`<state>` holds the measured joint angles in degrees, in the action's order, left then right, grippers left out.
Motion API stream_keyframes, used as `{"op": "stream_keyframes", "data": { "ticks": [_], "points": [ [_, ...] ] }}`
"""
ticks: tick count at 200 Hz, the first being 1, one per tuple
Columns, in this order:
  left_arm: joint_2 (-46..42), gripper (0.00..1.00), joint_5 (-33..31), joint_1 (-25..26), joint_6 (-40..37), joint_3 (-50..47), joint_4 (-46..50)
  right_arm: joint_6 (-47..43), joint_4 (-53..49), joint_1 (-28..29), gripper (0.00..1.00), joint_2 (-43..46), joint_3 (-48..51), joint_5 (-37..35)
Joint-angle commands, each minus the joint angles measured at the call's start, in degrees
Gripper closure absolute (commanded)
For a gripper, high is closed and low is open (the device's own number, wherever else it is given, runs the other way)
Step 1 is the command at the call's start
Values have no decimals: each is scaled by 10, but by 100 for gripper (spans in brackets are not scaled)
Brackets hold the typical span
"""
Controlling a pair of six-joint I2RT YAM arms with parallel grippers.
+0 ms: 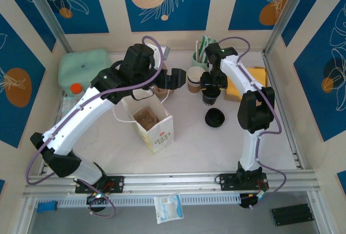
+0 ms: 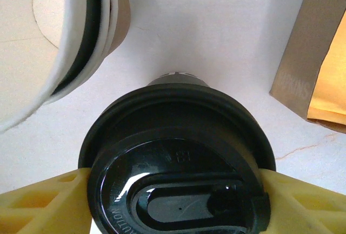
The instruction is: Pack the takeout coffee
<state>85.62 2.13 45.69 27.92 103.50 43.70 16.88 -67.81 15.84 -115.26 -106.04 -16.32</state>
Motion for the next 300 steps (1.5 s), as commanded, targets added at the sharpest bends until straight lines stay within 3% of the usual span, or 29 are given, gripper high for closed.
{"op": "stream_keyframes", "data": {
  "ticks": [1, 95, 178, 300],
  "points": [
    [-6, 1, 1, 5, -16, -8, -4, -3, -4, 7, 32, 11, 20, -2],
    [-19, 0, 0, 5, -14, -24, -9, 9, -2, 33, 34, 93, 49, 7],
    [-49, 1, -18, 3, -17, -52, -4, 25, -18, 98, 34, 146, 46, 11],
    [-161, 1, -90, -10, -19, -113, 52, 53, -52, 170, 34, 210, 9, 10]
  ]
}}
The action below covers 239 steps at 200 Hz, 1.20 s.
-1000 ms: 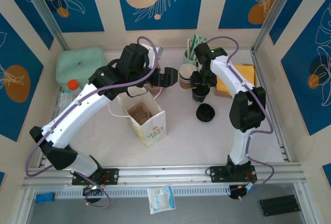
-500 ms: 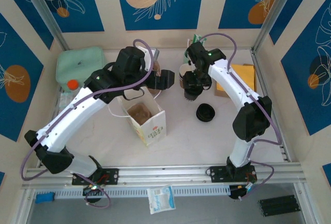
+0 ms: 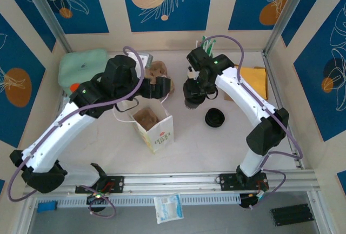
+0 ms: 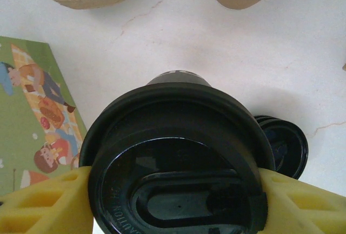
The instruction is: Pack the takeout coffee
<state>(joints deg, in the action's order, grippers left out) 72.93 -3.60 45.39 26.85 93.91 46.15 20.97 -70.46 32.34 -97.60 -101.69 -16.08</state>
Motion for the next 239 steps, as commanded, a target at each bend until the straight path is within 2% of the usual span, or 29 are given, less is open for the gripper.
{"op": "stream_keyframes", "data": {
  "ticks": [1, 62, 177, 239],
  "points": [
    [-36, 1, -34, -7, -8, -18, 28, 12, -26, 5, 34, 34, -36, 8],
    [-114, 1, -76, -25, 11, -83, 55, 13, -66, 12, 35, 51, -137, -2],
    [-235, 1, -165, -39, 58, -166, 147, 9, -138, 50, 36, 15, -421, -30],
    [-264, 1, -188, -39, 73, -168, 174, 14, -107, 103, 37, 20, -464, -15]
  ]
}}
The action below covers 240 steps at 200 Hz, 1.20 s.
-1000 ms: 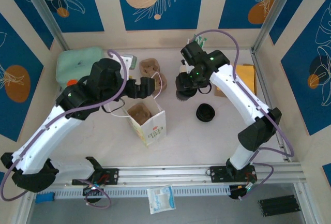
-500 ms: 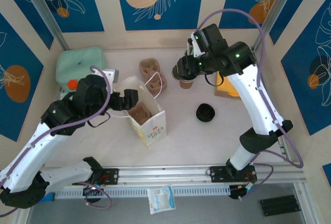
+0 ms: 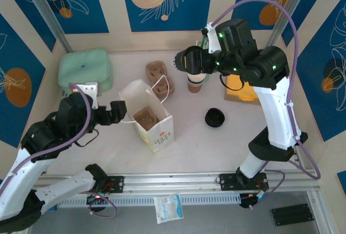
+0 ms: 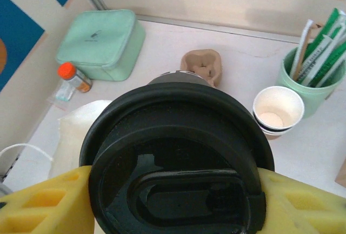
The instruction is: Pack the takeout coffee
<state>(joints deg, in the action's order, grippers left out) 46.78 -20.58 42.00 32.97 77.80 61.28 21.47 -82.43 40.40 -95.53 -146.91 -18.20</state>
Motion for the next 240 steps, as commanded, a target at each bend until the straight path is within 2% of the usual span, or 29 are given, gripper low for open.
{"op": "stream_keyframes", "data": {
  "ticks": [1, 75, 116, 194, 219, 240],
  "points": [
    [-2, 1, -18, -5, 13, -7, 23, 9, 13, 24, 38, -1, -12, 6],
    [-5, 1, -10, -5, 14, -36, 6, 20, 18, 135, 38, -47, -17, -6],
    [-3, 1, -6, -5, 6, -49, -9, 26, 0, 170, 38, -92, -26, -13],
    [1, 24, 3, -6, -2, -81, -54, 30, -56, 205, 38, -169, -59, -47],
    [1, 34, 6, -6, -6, -84, -61, 31, -66, 209, 38, -188, -70, -46],
    [-2, 48, 12, -6, -10, -84, -65, 33, -73, 212, 38, -203, -77, -43]
  ]
}}
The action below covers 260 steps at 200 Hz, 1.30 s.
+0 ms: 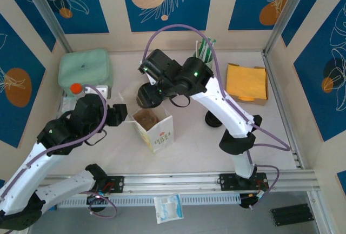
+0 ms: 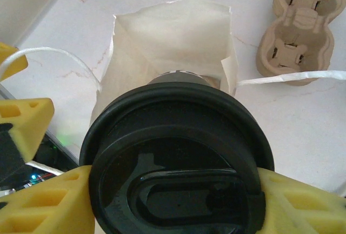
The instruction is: Pack the takeout coffee
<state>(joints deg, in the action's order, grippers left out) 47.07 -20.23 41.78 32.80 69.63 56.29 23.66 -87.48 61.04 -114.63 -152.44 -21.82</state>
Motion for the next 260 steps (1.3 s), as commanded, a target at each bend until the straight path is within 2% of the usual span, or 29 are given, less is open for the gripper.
{"op": "stream_keyframes", "data": {
  "ticks": [1, 54, 75, 103, 124, 260],
  "points": [
    [-6, 49, 9, -4, -8, -2, -15, 11, -22, 6, 38, -12, -23, -6],
    [-18, 82, 34, -4, -10, -14, -28, 20, -33, 13, 38, -37, -30, 3],
    [-21, 91, 40, -4, -11, -19, -34, 25, -40, 17, 38, -47, -32, 7],
    [-25, 97, 46, -4, -12, -24, -39, 30, -47, 24, 39, -58, -33, 11],
    [-26, 100, 48, -5, -13, -26, -42, 34, -52, 29, 39, -66, -33, 11],
    [-45, 100, 58, -4, -8, -44, -56, 41, -73, 33, 41, -117, -33, 14]
  ]
}}
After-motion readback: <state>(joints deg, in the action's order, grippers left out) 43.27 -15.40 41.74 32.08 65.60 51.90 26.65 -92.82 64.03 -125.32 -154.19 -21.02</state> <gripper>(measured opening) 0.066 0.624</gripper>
